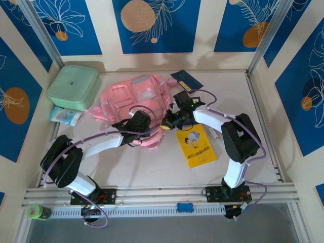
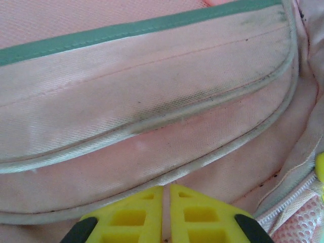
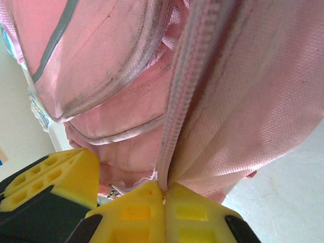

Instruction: Pack books, pencil case, and school supplies into a backpack

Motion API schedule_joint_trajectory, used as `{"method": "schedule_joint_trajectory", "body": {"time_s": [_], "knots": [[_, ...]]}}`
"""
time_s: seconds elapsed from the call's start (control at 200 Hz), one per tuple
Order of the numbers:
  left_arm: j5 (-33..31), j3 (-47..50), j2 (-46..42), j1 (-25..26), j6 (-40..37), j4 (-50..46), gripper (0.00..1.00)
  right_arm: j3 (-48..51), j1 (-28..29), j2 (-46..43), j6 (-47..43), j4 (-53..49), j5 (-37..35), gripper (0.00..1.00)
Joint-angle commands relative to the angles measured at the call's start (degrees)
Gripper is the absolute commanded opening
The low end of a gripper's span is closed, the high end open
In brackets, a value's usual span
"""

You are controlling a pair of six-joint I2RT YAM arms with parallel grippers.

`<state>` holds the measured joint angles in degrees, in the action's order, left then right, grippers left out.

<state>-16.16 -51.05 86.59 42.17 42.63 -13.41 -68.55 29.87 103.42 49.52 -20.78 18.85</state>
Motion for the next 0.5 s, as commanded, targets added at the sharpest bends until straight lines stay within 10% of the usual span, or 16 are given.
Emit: {"method": "schedule_joint_trajectory", "body": {"time_s": [0.0, 0.495], "knots": [[-4.9, 2.6, -2.8, 0.1, 1.1, -6.2, 0.02, 0.7, -0.7, -1.5, -0.2, 0.5, 1.7, 0.00], [-9.6, 12.7, -15.9, -5.3, 3.5, -9.4, 0.00, 3.2, -5.3, -3.1, -0.3, 1.1, 3.3, 0.00]]}}
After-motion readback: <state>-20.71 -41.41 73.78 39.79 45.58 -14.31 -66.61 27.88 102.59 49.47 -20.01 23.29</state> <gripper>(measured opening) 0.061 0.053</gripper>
